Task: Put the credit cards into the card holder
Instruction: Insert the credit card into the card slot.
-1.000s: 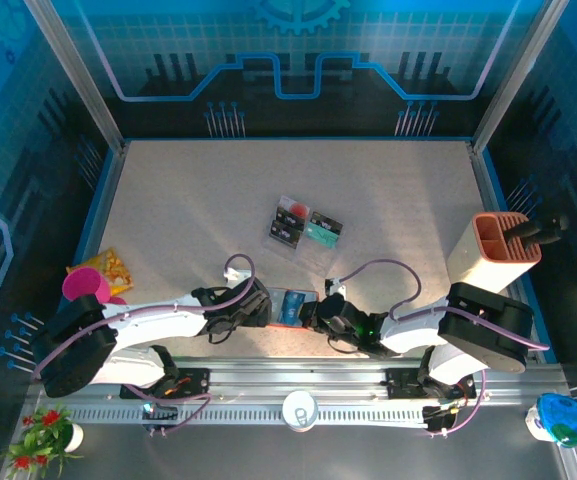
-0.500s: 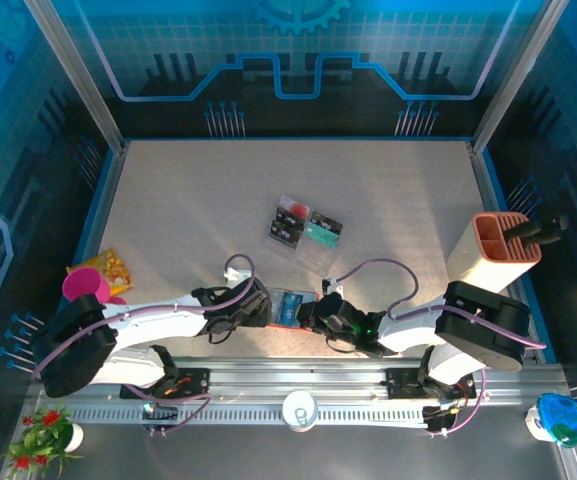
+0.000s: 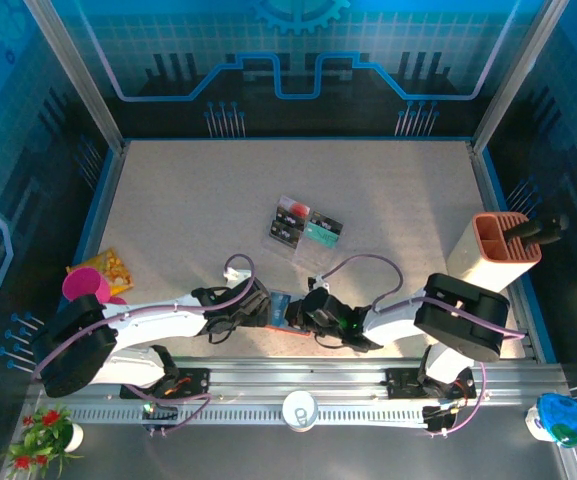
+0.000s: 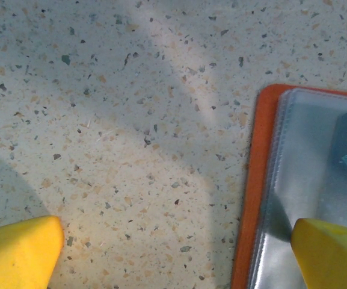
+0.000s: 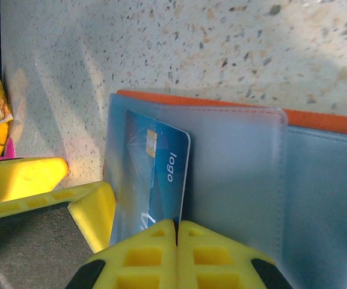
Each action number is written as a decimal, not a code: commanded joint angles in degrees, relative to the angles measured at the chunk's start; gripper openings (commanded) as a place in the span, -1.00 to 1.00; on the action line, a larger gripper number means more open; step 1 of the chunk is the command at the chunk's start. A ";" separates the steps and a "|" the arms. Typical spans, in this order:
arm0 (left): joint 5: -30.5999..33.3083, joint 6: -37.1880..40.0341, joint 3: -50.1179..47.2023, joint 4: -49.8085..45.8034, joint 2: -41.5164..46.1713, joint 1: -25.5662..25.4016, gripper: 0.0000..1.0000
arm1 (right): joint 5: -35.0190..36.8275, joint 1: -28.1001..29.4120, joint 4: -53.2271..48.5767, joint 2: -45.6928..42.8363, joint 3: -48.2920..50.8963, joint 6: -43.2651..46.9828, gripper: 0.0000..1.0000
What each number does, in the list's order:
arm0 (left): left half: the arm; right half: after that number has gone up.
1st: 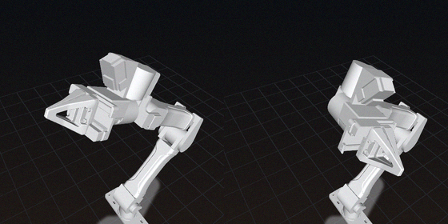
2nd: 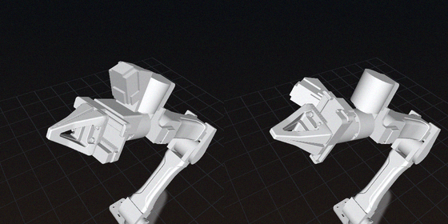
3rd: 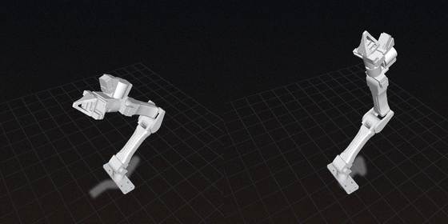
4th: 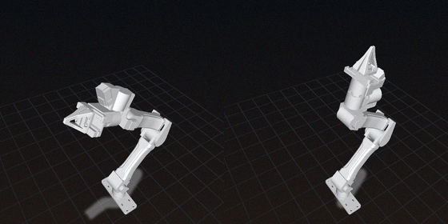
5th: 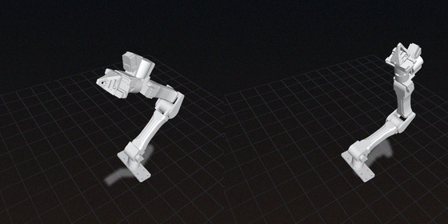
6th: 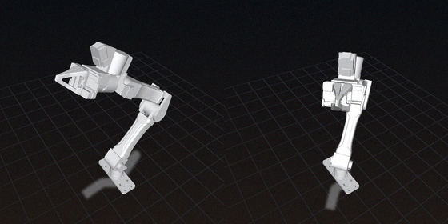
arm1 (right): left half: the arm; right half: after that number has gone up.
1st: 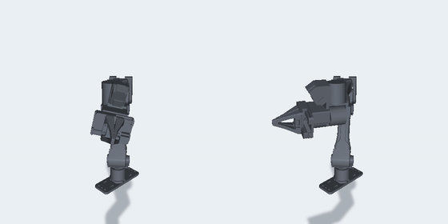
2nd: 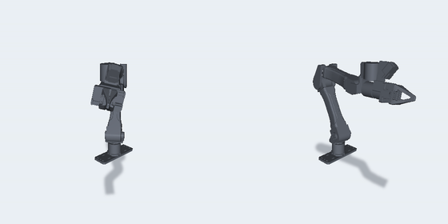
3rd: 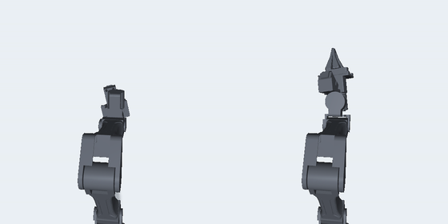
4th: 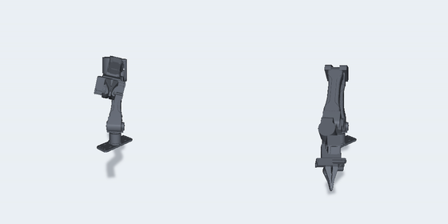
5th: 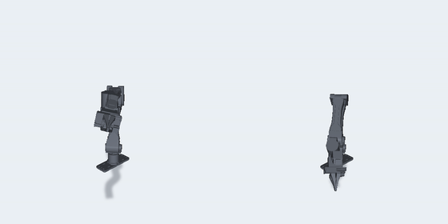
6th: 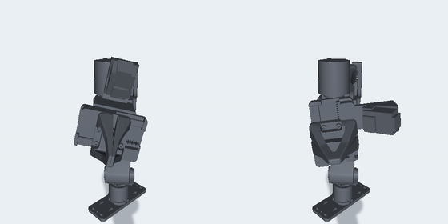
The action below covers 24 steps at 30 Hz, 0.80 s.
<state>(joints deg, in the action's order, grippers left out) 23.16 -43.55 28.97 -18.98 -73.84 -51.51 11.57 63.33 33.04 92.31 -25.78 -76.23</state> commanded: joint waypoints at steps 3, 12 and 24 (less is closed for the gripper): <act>0.62 -1.07 -0.23 -0.56 2.00 -0.26 0.99 | -7.39 -1.72 -4.04 0.67 -1.37 4.58 -0.75; 3.39 -3.93 0.03 -6.59 9.62 0.93 0.99 | -13.97 -5.68 -20.39 -6.55 -6.57 16.77 -0.36; 2.22 -4.38 -0.35 -10.17 5.68 5.30 0.99 | -9.49 -3.39 -38.53 -2.58 -18.53 29.40 -0.85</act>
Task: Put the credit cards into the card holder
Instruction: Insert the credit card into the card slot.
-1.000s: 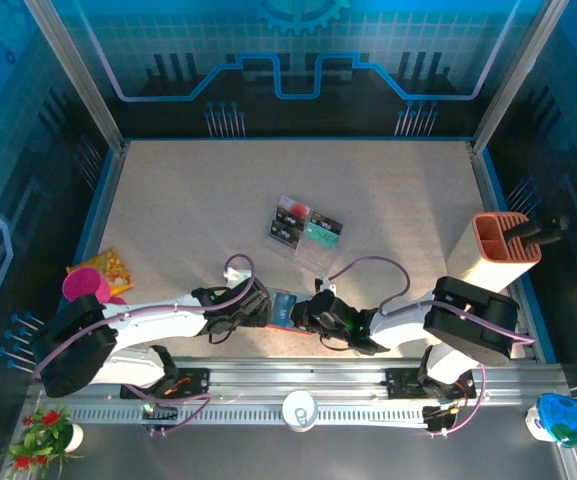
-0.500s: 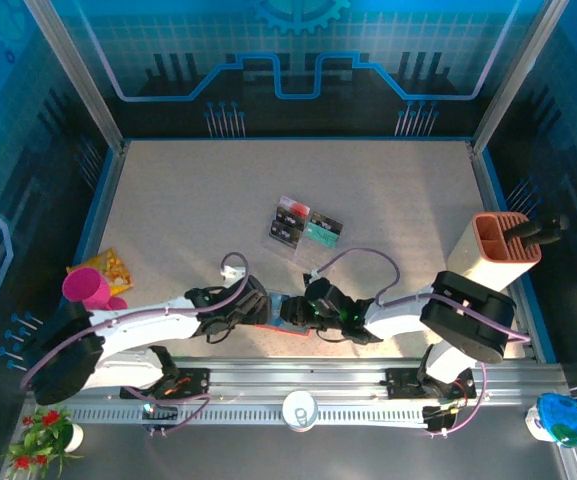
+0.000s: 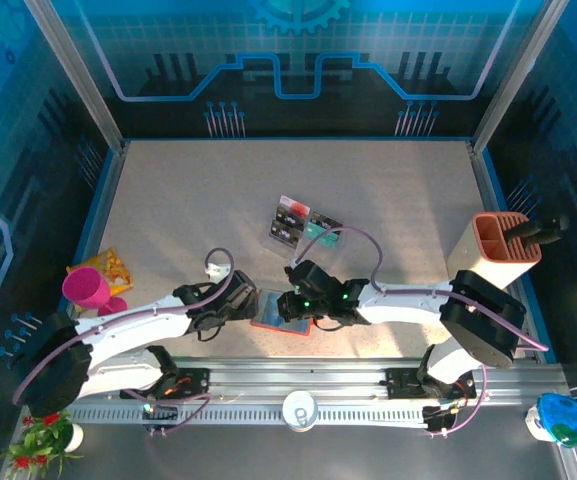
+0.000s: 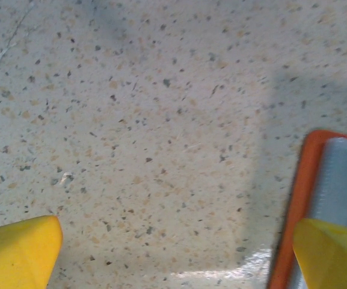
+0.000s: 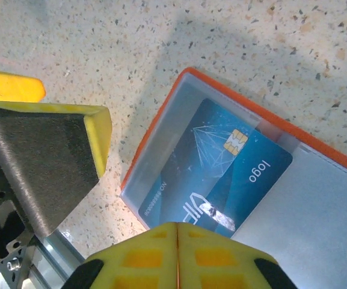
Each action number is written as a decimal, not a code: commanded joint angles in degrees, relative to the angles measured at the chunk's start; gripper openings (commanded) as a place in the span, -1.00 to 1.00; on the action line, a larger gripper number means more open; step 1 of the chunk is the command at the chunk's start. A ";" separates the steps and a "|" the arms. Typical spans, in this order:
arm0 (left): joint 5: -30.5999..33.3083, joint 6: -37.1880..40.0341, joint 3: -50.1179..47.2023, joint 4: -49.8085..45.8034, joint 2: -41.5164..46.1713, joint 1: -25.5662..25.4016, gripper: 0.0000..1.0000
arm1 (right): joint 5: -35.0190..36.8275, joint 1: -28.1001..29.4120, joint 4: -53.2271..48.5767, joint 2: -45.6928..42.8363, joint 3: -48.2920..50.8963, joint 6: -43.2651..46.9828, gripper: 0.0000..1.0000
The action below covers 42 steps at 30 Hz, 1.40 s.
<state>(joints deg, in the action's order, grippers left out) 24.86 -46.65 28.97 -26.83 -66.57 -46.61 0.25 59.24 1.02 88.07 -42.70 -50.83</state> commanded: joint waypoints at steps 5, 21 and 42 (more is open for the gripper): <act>-1.09 -0.74 -0.30 -0.65 -4.84 0.40 0.98 | 2.65 0.82 -7.08 3.77 -2.61 4.66 -0.89; -4.24 0.50 -1.01 3.62 -9.30 0.42 0.99 | 0.97 0.94 -9.25 12.21 -10.78 7.10 -0.91; 1.78 -2.23 -2.43 -4.15 7.15 0.89 0.99 | 1.24 -0.65 -10.54 5.15 -8.57 7.60 -0.97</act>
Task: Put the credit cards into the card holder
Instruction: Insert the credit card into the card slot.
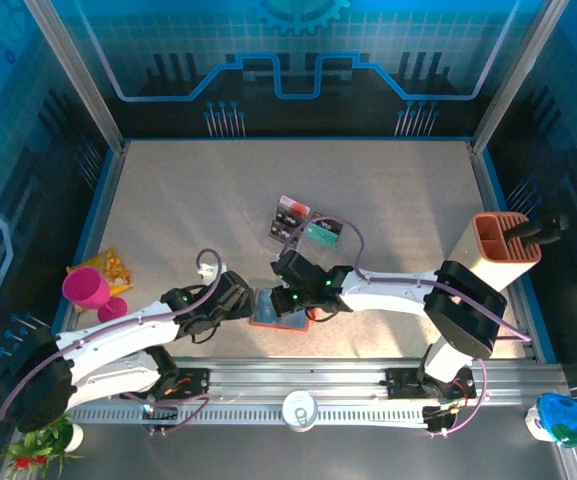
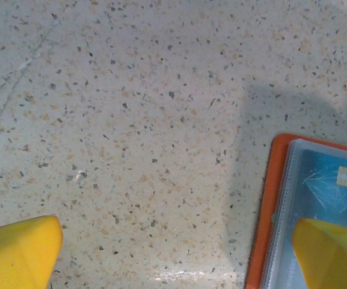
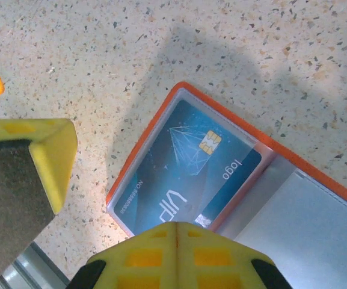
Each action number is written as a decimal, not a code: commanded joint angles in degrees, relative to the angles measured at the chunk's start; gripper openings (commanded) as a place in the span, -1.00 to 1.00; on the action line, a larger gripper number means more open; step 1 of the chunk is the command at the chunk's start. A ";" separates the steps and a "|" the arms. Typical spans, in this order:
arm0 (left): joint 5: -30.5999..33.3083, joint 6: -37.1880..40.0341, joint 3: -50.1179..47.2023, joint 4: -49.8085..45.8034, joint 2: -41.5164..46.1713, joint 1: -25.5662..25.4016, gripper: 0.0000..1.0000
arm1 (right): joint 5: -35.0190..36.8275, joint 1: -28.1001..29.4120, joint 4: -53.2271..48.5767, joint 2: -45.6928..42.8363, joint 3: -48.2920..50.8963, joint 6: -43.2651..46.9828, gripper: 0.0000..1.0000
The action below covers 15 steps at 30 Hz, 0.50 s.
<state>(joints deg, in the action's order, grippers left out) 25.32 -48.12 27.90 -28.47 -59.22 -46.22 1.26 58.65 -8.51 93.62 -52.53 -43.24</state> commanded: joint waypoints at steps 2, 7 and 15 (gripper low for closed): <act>0.73 -0.75 -1.60 -1.90 -1.42 0.45 0.99 | 0.08 0.29 -0.39 0.14 1.54 -0.41 -0.98; -1.26 -0.89 -2.19 0.74 -5.45 0.48 0.99 | -0.03 1.29 0.81 1.97 1.70 -1.22 -0.99; -3.50 0.04 -1.98 4.06 -10.52 0.50 0.99 | -0.15 1.80 1.59 5.06 0.72 -1.54 -0.99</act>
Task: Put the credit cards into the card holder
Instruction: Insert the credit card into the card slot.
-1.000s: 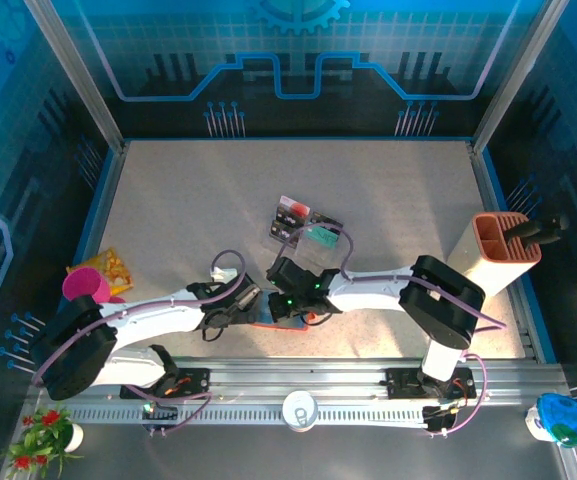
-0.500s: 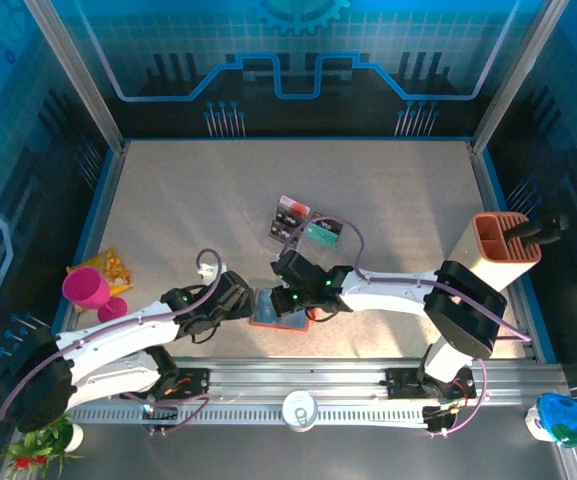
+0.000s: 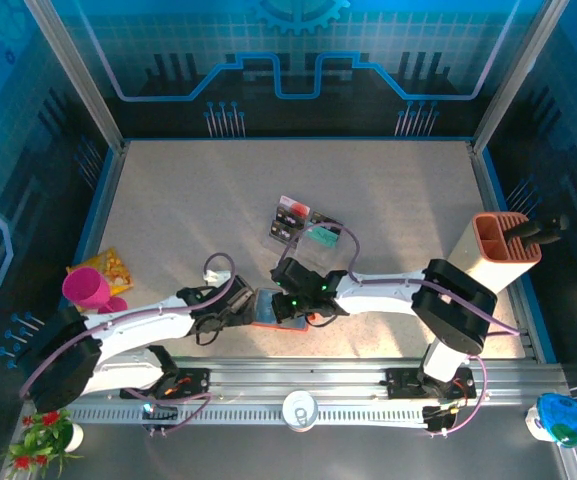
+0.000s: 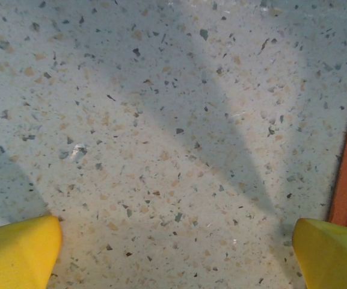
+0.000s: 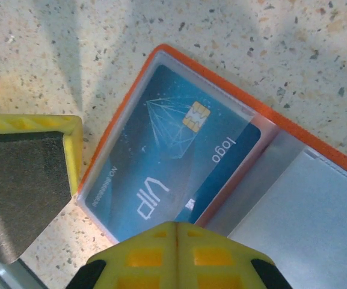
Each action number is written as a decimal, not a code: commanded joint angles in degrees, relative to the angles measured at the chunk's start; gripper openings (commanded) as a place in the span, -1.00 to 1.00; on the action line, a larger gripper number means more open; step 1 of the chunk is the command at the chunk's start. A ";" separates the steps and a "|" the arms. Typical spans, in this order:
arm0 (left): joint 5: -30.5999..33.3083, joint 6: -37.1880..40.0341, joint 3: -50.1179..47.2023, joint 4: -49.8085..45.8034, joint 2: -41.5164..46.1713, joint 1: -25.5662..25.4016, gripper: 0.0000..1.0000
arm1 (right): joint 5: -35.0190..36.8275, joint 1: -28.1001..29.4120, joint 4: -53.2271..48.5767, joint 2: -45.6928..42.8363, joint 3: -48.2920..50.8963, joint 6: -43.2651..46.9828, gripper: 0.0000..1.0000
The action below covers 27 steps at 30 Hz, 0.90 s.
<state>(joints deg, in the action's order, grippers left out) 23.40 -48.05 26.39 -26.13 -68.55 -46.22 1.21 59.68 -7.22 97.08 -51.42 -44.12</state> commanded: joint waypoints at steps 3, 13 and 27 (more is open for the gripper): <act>-2.07 0.08 -0.24 2.35 -2.11 0.51 0.98 | -0.27 0.79 0.08 3.07 -1.46 -0.27 -1.00; -2.16 0.40 0.29 2.02 -1.44 0.51 0.99 | -0.73 0.11 -1.13 0.08 -2.74 1.58 -0.98; -2.33 3.82 4.61 -0.41 7.29 0.44 0.99 | 1.63 -7.87 -0.19 -18.59 12.65 1.72 -0.66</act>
<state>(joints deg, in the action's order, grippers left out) 22.96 -46.24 28.82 -26.70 -62.70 -46.22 1.83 53.36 -6.55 81.19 -41.91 -42.76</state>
